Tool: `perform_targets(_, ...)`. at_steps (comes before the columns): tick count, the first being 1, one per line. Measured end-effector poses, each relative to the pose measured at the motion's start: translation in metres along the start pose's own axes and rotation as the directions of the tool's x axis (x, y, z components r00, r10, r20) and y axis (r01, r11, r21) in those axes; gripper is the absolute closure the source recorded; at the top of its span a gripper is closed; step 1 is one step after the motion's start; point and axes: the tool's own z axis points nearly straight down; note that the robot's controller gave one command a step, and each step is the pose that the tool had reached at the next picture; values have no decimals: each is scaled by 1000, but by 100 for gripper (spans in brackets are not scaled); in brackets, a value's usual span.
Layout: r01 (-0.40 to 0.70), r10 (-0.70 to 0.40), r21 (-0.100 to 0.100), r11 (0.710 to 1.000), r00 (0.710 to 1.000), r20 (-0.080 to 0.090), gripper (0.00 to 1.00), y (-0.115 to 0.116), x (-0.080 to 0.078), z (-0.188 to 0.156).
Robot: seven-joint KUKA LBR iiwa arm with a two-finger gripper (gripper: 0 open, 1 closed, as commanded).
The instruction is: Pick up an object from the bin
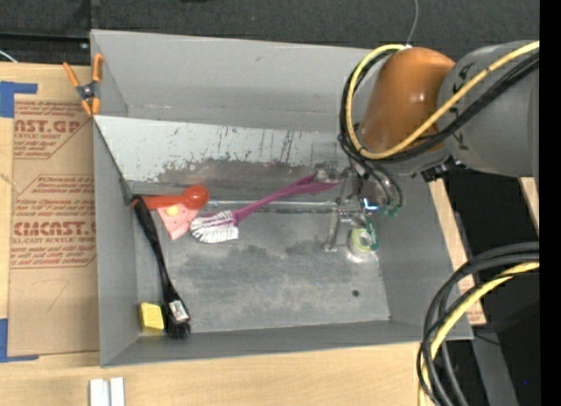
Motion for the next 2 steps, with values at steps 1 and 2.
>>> perform_targets(1,-8,8,-4,1000,1000,-20,0,59,29,51)
perform_targets(2,-118,118,2,993,993,6,0,2,22,81)
